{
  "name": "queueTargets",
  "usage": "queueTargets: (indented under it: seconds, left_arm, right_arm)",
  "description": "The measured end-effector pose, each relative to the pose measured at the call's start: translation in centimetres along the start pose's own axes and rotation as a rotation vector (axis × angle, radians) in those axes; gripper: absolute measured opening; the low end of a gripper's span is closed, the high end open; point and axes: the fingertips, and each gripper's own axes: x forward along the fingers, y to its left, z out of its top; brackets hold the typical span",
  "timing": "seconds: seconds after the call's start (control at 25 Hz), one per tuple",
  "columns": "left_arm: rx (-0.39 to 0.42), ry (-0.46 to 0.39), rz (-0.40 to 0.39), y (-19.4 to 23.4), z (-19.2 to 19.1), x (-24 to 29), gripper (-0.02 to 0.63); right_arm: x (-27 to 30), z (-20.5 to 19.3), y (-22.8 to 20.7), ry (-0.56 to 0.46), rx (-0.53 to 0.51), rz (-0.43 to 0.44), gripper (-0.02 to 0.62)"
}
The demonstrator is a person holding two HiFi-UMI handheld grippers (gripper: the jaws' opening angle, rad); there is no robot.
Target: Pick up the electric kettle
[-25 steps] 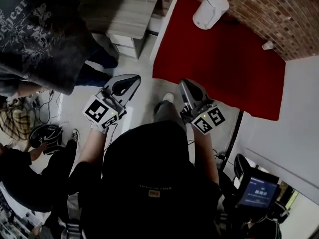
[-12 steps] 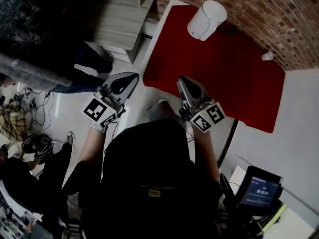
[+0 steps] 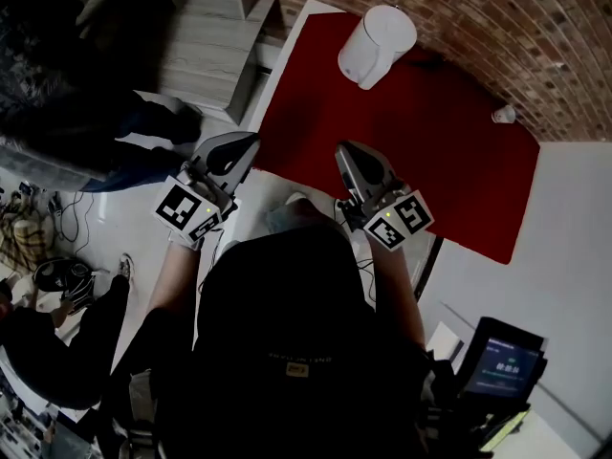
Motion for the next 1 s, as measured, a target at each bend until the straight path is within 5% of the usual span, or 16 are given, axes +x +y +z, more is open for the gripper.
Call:
queueTargets:
  seconds: [1.0]
  left_arm:
    - [0.007, 0.033, -0.065, -0.6, 2.6, 8.0, 0.003]
  right_arm:
    - [-3.2, 5.0, -5.6, -0.045, 0.016, -0.089, 0.006]
